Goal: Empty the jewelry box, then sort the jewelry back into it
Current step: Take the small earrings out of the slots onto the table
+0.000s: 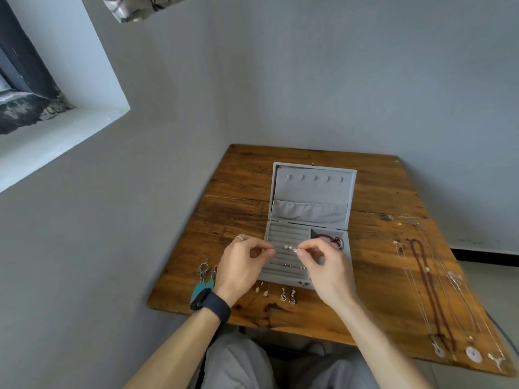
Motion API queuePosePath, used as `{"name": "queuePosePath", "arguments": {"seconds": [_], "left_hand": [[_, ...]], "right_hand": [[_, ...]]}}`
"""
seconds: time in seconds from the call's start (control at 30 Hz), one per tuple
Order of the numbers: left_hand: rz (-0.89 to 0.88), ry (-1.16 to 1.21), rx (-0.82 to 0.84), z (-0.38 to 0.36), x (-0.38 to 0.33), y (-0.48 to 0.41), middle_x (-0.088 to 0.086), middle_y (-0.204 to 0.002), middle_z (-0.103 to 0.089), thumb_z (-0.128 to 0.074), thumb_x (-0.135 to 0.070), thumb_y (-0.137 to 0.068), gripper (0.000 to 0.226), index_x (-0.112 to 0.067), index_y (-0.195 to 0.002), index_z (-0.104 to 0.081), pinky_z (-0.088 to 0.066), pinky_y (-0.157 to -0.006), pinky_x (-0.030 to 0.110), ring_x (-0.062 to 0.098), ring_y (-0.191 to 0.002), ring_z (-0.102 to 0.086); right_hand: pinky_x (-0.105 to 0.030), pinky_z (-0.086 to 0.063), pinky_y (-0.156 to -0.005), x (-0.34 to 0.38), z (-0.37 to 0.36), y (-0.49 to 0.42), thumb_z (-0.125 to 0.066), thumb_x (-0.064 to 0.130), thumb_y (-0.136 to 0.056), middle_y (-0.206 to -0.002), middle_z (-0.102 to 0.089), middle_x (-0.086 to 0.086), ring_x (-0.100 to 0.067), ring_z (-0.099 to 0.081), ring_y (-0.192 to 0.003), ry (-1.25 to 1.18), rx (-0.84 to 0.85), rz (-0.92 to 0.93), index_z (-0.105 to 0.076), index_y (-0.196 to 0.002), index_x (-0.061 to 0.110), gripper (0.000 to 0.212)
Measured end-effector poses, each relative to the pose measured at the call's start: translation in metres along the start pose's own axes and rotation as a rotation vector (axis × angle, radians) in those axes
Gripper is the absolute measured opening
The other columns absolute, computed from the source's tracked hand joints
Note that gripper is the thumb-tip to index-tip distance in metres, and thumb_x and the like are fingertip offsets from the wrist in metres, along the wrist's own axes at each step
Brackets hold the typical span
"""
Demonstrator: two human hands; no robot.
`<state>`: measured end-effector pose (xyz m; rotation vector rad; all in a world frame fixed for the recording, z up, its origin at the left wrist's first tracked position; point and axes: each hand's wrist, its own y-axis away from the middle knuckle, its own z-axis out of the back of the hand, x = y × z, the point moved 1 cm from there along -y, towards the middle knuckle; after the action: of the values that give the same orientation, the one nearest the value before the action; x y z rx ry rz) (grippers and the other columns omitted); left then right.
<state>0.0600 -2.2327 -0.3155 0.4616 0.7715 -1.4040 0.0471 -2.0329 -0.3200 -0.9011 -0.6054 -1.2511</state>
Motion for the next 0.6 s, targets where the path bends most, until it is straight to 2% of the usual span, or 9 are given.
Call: {"name": "queuePosePath", "arguments": {"seconds": [0.1, 0.17, 0.3, 0.43, 0.6], "left_hand": [[0.002, 0.043, 0.020, -0.011, -0.003, 0.029, -0.019, -0.090, -0.064, -0.073, -0.045, -0.087, 0.010, -0.038, -0.094, -0.074, -0.046, -0.068, 0.011, -0.005, -0.086, -0.058], [-0.008, 0.044, 0.073, -0.023, -0.007, 0.046, -0.020, -0.089, -0.066, -0.073, -0.044, -0.087, 0.010, -0.037, -0.094, -0.076, -0.045, -0.068, 0.010, -0.007, -0.086, -0.058], [-0.002, -0.056, 0.146, -0.045, -0.020, 0.066, -0.018, -0.094, -0.071, -0.067, -0.051, -0.089, 0.018, -0.041, -0.100, -0.076, -0.055, -0.075, 0.026, -0.001, -0.087, -0.061], [0.027, -0.209, 0.133, -0.057, -0.039, 0.070, -0.020, -0.104, -0.072, -0.062, -0.051, -0.092, 0.020, -0.042, -0.104, -0.074, -0.050, -0.073, 0.022, 0.003, -0.096, -0.064], [0.081, -0.327, 0.145, -0.065, -0.046, 0.065, -0.010, -0.105, -0.074, -0.059, -0.049, -0.093, 0.023, -0.039, -0.108, -0.074, -0.056, -0.079, 0.031, 0.017, -0.099, -0.068]], "right_hand": [[-0.002, -0.043, -0.073, -0.012, 0.016, 0.043, -0.071, 0.027, -0.090, -0.090, -0.070, 0.024, 0.010, -0.060, -0.094, -0.112, 0.013, -0.092, -0.071, -0.093, 0.033, 0.007], [-0.001, -0.042, -0.075, -0.027, 0.019, 0.067, -0.071, 0.026, -0.090, -0.090, -0.069, 0.027, 0.010, -0.060, -0.095, -0.105, 0.048, -0.139, -0.071, -0.091, 0.036, 0.009], [-0.009, -0.044, -0.070, -0.053, 0.018, 0.088, -0.072, 0.029, -0.089, -0.089, -0.068, 0.023, 0.005, -0.060, -0.088, -0.003, 0.059, -0.186, -0.073, -0.089, 0.039, 0.011], [-0.014, -0.043, -0.070, -0.058, 0.014, 0.083, -0.072, 0.028, -0.089, -0.087, -0.064, 0.017, 0.000, -0.059, -0.081, 0.054, 0.055, -0.173, -0.075, -0.093, 0.039, 0.012], [-0.023, -0.051, -0.072, -0.064, 0.008, 0.080, -0.070, 0.031, -0.091, -0.089, -0.062, 0.020, -0.004, -0.061, -0.084, 0.148, 0.015, -0.127, -0.075, -0.099, 0.035, 0.011]]}}
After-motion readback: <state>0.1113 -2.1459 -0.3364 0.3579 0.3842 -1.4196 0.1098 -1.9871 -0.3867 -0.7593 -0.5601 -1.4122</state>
